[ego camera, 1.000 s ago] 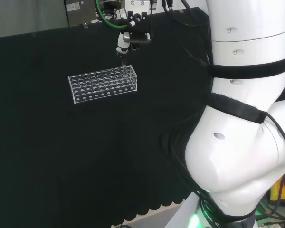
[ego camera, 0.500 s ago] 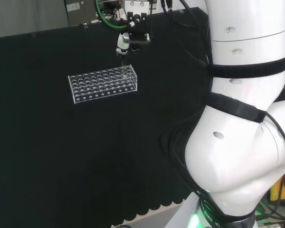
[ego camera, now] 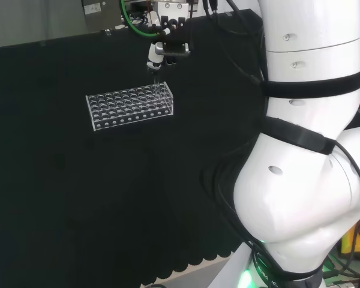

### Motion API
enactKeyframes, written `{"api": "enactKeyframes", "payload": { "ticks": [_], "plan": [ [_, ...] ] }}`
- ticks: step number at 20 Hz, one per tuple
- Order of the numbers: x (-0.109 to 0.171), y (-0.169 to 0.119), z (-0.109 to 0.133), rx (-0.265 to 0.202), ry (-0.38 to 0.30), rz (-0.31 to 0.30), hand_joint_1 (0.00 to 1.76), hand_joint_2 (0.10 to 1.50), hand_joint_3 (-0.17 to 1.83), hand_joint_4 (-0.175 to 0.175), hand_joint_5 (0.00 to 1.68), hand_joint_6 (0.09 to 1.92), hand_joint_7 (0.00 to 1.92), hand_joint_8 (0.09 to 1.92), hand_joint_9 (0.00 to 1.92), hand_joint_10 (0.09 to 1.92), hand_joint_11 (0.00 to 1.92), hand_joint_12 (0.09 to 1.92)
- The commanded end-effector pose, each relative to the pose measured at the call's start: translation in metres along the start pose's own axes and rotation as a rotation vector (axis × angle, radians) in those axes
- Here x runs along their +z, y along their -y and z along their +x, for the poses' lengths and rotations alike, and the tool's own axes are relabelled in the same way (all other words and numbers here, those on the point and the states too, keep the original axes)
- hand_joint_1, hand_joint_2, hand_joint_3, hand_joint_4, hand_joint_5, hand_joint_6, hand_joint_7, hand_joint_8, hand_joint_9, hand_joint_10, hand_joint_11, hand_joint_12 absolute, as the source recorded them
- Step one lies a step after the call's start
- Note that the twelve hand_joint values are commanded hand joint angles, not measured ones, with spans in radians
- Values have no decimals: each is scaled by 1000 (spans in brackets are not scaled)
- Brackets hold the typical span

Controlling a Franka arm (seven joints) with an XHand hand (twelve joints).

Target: Put the test tube back in the rack.

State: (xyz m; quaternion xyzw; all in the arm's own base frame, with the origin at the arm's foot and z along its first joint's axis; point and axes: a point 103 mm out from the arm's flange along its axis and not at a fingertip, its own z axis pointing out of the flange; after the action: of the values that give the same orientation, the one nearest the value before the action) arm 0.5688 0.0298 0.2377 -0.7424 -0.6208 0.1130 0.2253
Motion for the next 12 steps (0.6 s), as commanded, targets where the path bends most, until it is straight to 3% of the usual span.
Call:
{"api": "enactKeyframes", "payload": {
  "ticks": [1,12],
  "plan": [
    [0,-4,-1,4,-10,4,1332,520,849,-175,1339,597,1392,607,1569,694,1131,1027],
    [-11,-13,-7,-9,-13,-28,1332,520,849,-175,1339,597,1392,608,1570,694,1130,1028]
  ]
}}
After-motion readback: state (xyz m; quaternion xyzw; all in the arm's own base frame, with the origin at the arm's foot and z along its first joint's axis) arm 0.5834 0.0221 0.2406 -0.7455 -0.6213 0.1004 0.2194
